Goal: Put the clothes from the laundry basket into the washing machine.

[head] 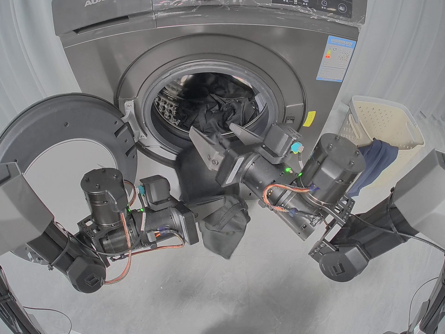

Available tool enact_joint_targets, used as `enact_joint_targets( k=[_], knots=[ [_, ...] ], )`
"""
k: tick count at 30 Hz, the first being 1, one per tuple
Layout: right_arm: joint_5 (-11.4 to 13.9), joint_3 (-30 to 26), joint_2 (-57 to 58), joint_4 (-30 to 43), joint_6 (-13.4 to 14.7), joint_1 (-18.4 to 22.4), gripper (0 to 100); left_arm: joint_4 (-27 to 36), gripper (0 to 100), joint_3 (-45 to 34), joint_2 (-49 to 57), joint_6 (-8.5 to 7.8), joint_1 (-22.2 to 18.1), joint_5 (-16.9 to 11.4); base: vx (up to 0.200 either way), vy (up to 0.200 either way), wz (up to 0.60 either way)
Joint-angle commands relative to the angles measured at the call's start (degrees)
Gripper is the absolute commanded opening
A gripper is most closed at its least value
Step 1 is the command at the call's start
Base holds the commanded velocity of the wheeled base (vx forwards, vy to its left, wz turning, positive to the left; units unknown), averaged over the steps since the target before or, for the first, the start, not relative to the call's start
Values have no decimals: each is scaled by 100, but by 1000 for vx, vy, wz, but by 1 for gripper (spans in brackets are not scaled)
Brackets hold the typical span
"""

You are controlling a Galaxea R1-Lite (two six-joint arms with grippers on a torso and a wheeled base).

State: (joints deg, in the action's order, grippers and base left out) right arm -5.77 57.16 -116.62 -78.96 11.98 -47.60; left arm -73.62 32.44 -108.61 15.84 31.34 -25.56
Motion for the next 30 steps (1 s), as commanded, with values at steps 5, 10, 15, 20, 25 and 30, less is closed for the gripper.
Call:
enact_joint_targets(
  k=[5, 10, 15, 20, 25, 30],
  knots=[
    [-12, -829, 350, -137, -29, 111, 100, -56, 0, 70, 384, 253, -32, 280, 0, 0, 0],
    [14, -1225, 517, -260, -38, 313, 100, -452, 0, 17, 375, 271, -49, 640, 0, 0, 0],
    [40, -1568, 552, -269, -65, 498, 100, -786, 0, -1, 402, 271, -32, 878, 0, 0, 0],
    [251, -2262, 499, -287, -144, 788, 100, -1172, 0, -53, 771, 262, 56, 1045, 0, 0, 0],
    [260, -2491, 482, -278, -170, 770, 100, -1207, 0, -45, 885, 253, 56, 1062, 0, 0, 0],
    [260, -2508, 271, -287, -258, 779, 100, -1207, 0, -10, 1140, 262, 56, 1124, 0, 0, 0]
  ],
)
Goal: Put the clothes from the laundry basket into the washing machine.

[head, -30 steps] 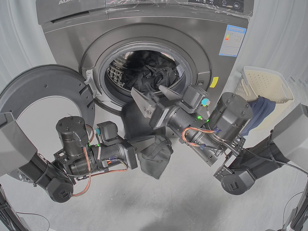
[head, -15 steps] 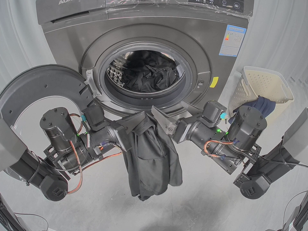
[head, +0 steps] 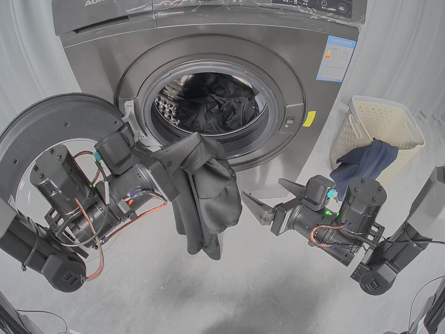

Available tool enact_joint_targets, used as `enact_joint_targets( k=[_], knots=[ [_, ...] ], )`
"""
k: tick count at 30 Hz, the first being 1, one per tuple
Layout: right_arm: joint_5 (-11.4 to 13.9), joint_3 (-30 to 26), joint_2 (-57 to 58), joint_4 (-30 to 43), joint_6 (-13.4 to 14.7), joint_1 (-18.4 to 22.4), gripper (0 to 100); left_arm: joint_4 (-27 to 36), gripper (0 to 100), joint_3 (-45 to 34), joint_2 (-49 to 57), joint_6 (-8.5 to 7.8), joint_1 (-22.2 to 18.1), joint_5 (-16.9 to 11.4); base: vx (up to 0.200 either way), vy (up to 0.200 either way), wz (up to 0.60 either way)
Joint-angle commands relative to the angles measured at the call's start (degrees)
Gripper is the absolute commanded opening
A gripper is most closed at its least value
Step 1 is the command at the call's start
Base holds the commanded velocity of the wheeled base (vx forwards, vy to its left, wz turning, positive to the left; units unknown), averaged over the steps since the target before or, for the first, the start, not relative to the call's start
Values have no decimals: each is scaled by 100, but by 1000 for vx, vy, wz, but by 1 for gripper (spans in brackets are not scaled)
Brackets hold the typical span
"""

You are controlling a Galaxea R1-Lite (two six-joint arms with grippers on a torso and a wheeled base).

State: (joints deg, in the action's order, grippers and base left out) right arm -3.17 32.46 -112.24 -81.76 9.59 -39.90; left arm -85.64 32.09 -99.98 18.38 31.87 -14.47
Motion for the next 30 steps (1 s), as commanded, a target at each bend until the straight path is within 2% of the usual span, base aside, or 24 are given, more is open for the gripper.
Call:
enact_joint_targets(
  k=[1, 17, 19, 26, 30],
  knots=[
    [1, -3, -176, -6, -19, 9, 100, -5, 0, 26, 312, 7, 4, 6, 0, 0, 0],
    [9, 375, -518, -138, -10, -607, 100, -5, 0, 52, 259, 7, -5, 6, 0, 0, 0],
    [80, 427, -571, -200, -1, -677, 100, -5, 0, 52, 242, 7, -5, 6, 0, 0, 0],
    [159, 735, -844, -340, -1, -695, 100, -5, 0, 52, 233, 7, -5, 6, 0, 0, 0],
    [168, 1157, -1116, -340, -10, -642, 100, -5, 0, 43, 233, 7, 4, 6, 0, 0, 0]
  ],
)
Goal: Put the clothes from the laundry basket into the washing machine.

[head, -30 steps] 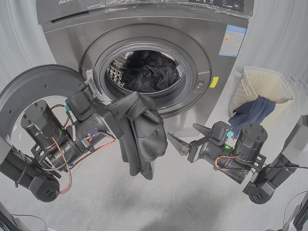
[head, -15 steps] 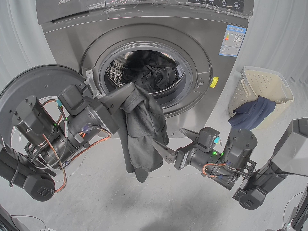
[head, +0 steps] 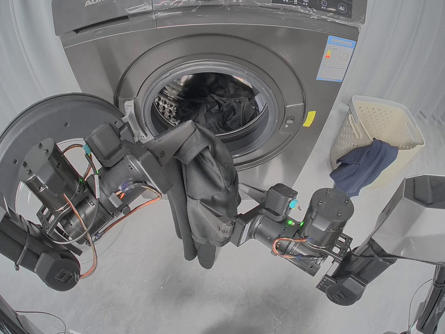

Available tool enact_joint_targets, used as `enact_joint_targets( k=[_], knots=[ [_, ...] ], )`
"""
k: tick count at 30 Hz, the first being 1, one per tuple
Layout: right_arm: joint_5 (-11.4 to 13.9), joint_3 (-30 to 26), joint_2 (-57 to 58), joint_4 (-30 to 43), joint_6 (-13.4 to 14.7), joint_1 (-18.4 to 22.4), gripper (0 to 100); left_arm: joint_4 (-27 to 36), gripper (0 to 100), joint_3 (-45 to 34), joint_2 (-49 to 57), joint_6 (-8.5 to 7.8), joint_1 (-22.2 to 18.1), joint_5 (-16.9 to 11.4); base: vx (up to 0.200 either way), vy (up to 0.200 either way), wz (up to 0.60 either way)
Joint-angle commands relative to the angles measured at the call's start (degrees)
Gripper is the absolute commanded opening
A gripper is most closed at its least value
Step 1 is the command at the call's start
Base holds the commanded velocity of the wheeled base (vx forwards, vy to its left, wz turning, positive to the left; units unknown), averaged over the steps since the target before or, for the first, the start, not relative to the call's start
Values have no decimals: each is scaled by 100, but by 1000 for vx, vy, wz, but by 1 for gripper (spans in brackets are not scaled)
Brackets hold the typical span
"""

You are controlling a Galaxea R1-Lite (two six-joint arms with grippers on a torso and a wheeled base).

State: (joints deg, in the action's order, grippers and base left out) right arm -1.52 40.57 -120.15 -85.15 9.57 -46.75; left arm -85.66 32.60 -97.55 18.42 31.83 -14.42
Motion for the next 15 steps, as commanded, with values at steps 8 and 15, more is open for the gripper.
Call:
enact_joint_targets(
  k=[8, 15],
  knots=[
    [21, 900, -712, -230, -17, 166, 100, -3, 0, -8, -10, 12, 7, 1, 0, 0, 0],
    [29, 865, -518, -344, -25, 131, 0, -47, 0, 1, -212, 30, -72, 10, 0, 0, 0]
  ],
)
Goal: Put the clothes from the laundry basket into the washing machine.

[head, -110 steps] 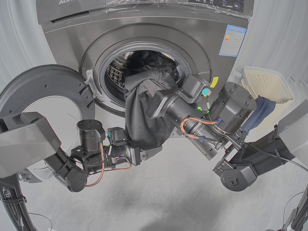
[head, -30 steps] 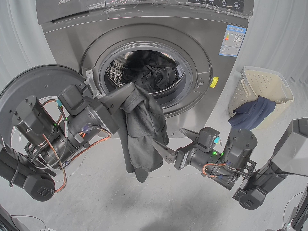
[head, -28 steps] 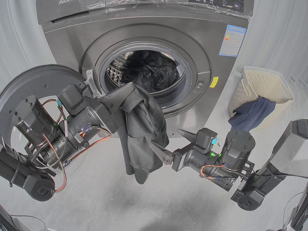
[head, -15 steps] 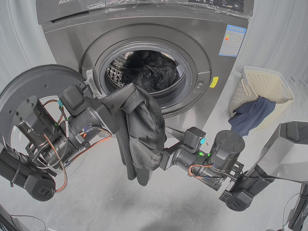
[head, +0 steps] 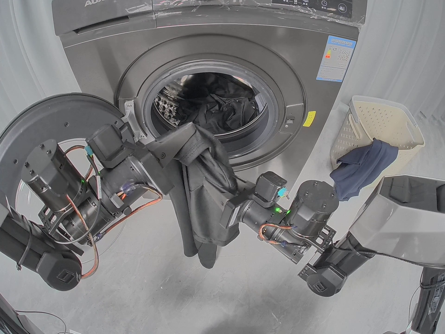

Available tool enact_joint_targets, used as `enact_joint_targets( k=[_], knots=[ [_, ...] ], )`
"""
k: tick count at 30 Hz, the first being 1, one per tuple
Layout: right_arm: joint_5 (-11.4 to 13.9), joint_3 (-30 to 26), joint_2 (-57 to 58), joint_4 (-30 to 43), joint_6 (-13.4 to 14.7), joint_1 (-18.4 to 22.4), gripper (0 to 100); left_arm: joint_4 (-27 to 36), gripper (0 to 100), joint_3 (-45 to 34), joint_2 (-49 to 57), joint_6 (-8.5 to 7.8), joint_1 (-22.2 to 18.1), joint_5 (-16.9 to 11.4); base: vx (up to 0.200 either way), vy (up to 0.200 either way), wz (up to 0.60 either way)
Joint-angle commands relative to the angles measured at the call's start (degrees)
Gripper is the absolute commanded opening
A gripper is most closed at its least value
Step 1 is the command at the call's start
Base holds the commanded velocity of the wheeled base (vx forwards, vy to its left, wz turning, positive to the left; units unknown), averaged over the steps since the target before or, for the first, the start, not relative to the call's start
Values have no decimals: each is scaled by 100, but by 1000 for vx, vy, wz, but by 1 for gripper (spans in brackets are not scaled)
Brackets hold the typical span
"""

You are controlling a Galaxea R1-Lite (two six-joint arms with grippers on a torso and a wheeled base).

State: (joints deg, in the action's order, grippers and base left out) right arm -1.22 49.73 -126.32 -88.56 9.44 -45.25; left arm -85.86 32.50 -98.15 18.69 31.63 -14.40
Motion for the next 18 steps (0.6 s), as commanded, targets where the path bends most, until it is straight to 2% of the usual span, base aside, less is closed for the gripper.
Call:
enact_joint_targets(
  k=[1, 11, 18],
  knots=[
    [-1, -121, 204, -3, -12, -28, 0, -63, 0, 11, -187, 3, -78, 7, 0, 0, 0],
    [8, -1237, 1285, 76, -117, 16, 0, -247, 0, 134, -495, 3, -377, 25, 0, 0, 0],
    [-1, -1237, 1320, 76, -117, 131, 0, -247, 0, 125, -451, 3, -333, 86, 0, 0, 0]
  ],
)
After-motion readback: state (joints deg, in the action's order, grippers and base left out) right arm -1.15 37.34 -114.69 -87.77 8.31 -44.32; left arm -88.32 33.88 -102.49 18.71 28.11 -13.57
